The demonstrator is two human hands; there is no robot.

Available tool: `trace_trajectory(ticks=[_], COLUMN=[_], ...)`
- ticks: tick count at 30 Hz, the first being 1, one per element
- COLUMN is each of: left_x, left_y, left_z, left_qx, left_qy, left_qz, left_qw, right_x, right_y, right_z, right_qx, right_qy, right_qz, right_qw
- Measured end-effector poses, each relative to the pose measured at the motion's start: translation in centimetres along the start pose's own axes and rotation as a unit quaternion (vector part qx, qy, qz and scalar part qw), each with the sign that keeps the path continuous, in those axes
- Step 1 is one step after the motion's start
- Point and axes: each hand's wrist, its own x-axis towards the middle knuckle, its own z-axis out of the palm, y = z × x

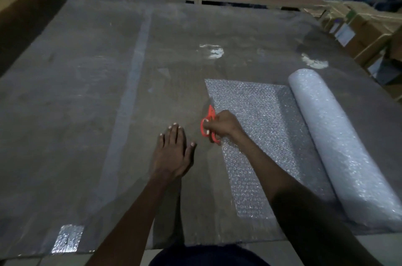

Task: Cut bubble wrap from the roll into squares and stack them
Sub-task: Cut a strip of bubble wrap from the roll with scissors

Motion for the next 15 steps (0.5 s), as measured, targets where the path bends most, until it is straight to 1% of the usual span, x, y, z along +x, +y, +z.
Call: trace_trajectory(ticks=[1, 2, 3, 4, 5, 6, 8, 12, 15], left_x=[0.0, 0.1, 0.1, 0.1, 0.0, -0.1, -0.3, -0.7, -1.5], left_y=[0.0, 0.0, 0.1, 0.1, 0.1, 0.2, 0.2, 1.6, 5.2], left_z=[0.1, 0.1, 0.2, 0.2, 0.1, 0.0, -0.2, -0.4, 0.1], left_qx=[-0.001, -0.003, -0.008, -0.012, -0.013, -0.011, -0.003, 0.0, -0.014], left_qy=[0.0, 0.0, 0.002, 0.004, 0.006, 0.009, 0.02, 0.009, -0.007], left_qz=[-0.002, -0.003, -0.003, -0.003, 0.0, 0.006, 0.018, 0.026, 0.054], left_qw=[1.0, 1.0, 1.0, 1.0, 1.0, 1.0, 1.0, 1.0, 0.998], right_x=[-0.6, -1.3, -2.2, -3.2, -4.0, -4.9, -6.7, -10.5, -12.8], right_y=[0.4, 0.9, 1.5, 2.2, 3.1, 4.0, 5.9, 9.8, 12.8], right_z=[-0.6, -1.1, -1.6, -2.1, -2.4, -2.7, -3.1, -4.2, -5.1], right_qx=[0.114, 0.236, 0.341, 0.424, 0.479, 0.514, 0.538, 0.539, 0.529], right_qy=[-0.014, -0.034, -0.054, -0.068, -0.074, -0.075, -0.074, -0.044, -0.018], right_qz=[0.015, 0.033, 0.05, 0.064, 0.074, 0.076, 0.068, 0.057, 0.068], right_qw=[0.993, 0.971, 0.937, 0.901, 0.871, 0.851, 0.837, 0.839, 0.846])
